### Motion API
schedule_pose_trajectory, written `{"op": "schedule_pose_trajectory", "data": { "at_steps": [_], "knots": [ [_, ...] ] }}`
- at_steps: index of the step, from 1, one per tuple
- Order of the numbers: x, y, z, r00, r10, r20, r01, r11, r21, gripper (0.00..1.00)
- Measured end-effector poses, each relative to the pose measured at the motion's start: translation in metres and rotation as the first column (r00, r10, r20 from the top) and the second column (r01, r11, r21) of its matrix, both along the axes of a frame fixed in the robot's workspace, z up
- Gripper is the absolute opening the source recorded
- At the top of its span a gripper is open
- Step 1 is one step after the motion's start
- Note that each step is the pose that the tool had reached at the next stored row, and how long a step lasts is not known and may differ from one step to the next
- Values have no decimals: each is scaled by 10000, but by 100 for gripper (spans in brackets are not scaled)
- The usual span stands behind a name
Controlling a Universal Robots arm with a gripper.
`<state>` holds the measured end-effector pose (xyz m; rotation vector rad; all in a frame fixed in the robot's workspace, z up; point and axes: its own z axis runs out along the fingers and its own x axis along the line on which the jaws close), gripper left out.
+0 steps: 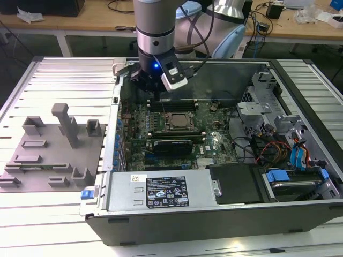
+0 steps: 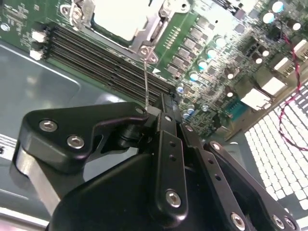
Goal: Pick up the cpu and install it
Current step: 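Install the first cpu locking lever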
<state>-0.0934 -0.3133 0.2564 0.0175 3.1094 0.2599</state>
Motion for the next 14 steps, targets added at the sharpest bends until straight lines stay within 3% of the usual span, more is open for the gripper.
{"op": "schedule_pose_trajectory", "data": {
  "at_steps": [3, 10, 14],
  "knots": [
    [88, -4, -8, 10000, -4, -57, 4, 10000, 1, 11],
    [315, -7, -52, 9999, -60, -94, 60, 10000, 1, 11],
    [319, -7, -54, 9999, -61, -94, 61, 10000, -1, 11]
  ]
}}
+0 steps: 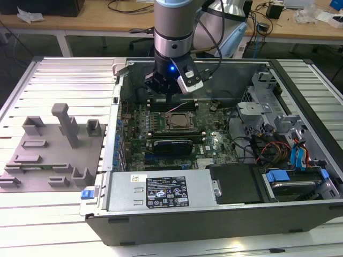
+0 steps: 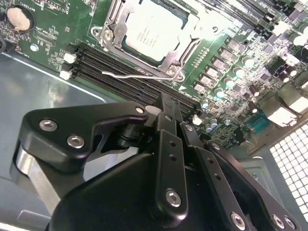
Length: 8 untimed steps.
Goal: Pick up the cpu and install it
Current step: 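Install the first cpu locking lever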
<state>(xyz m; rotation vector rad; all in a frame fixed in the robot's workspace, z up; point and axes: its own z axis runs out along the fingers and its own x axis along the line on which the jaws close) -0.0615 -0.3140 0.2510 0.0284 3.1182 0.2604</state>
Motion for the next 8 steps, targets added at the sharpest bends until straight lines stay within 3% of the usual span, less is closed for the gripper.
{"op": "schedule_pose_trajectory", "data": {
  "at_steps": [6, 8],
  "knots": [
    [0, -2, -16, 10000, 0, 8, 0, 10000, 2, 11],
    [0, -8, -34, 10000, 0, 46, 0, 10000, 1, 11]
  ]
}}
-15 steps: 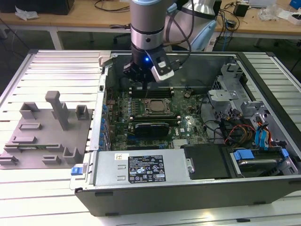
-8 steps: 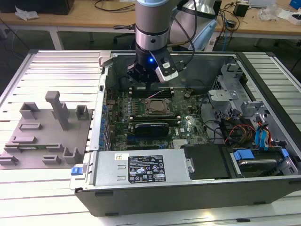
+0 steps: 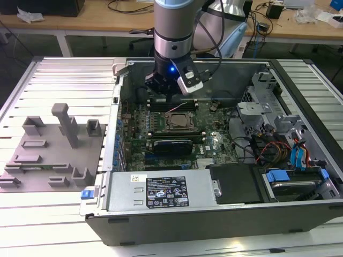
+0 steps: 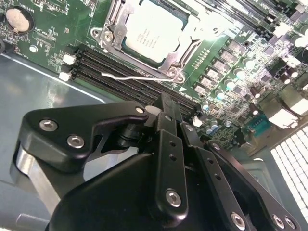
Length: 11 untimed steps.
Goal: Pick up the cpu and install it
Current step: 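Install the first cpu locking lever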
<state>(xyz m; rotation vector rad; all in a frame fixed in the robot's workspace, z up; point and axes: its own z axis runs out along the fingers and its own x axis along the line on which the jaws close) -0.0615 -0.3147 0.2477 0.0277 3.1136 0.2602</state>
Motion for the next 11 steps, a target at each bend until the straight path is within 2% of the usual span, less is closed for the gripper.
{"op": "schedule_pose_trajectory", "data": {
  "at_steps": [3, 5, 7, 8, 11],
  "knots": [
    [0, -8, -28, 9999, 1, 159, -1, 10000, 23, 11],
    [0, -9, -34, 9998, -2, 180, 0, 9999, 136, 11],
    [1, -10, -38, 9998, -6, 186, 0, 9995, 315, 11],
    [18, -9, -48, 9998, -6, 189, -1, 9993, 373, 11],
    [74, -10, -75, 9998, -7, 186, 0, 9992, 400, 11]
  ]
}}
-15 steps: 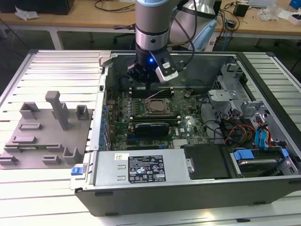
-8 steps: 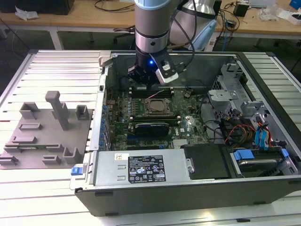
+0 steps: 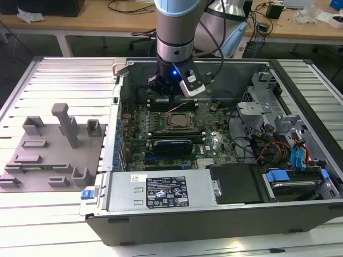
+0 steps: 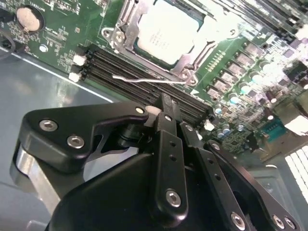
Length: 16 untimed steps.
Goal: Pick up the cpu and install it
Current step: 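Install the first cpu locking lever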
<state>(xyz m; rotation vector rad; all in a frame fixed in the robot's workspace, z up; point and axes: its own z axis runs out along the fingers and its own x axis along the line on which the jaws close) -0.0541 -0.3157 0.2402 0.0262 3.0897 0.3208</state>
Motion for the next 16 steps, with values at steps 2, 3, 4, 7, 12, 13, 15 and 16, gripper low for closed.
{"op": "schedule_pose_trajectory", "data": {
  "at_steps": [2, 3, 4, 7, 12, 13, 15, 16],
  "knots": [
    [31, -1, -34, 10000, 0, 0, 0, 10000, 47, 11],
    [48, -1, -61, 10000, 0, -1, 0, 10000, 56, 11],
    [63, -2, -81, 10000, 0, -1, 0, 10000, 59, 11],
    [101, -2, -132, 10000, -19, 0, 19, 10000, 68, 11],
    [123, -3, -207, 9992, -404, -1, 404, 9992, 68, 11],
    [129, -3, -224, 9987, -516, 0, 516, 9986, 69, 11],
    [140, -3, -247, 9977, -680, -1, 680, 9977, 67, 11],
    [144, -3, -256, 9973, -739, 0, 739, 9972, 68, 11]
  ]
}}
